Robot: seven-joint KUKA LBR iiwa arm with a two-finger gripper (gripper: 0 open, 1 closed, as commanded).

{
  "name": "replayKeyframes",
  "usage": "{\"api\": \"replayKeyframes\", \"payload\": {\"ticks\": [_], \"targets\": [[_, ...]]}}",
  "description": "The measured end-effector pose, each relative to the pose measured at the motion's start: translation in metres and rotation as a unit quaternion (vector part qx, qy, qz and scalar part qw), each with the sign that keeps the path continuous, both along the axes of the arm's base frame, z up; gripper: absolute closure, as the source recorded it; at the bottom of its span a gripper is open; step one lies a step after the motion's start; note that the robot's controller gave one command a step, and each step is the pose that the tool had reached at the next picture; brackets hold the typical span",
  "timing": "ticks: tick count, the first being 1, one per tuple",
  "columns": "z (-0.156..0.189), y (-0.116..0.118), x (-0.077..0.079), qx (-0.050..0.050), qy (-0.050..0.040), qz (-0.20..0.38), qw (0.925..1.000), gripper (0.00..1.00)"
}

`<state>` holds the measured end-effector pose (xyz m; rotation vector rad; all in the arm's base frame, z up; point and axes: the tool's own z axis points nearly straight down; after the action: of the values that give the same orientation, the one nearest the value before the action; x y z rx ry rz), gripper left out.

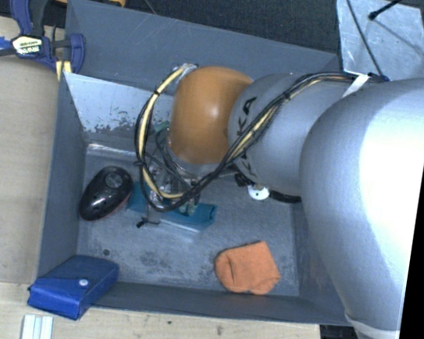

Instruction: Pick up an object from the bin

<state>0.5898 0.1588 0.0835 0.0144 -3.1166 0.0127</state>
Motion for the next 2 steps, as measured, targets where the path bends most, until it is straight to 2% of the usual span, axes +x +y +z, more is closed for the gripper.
{"api": "replayKeyframes", "payload": {"ticks": [1,2], "targets": [[0.001,0.005,-0.013,-0.003,-0.0177,-0.064,0.9978,1.0],[0.0,0.014,-0.025,-0.001,-0.0311,-0.079,0.9964,1.0]]}}
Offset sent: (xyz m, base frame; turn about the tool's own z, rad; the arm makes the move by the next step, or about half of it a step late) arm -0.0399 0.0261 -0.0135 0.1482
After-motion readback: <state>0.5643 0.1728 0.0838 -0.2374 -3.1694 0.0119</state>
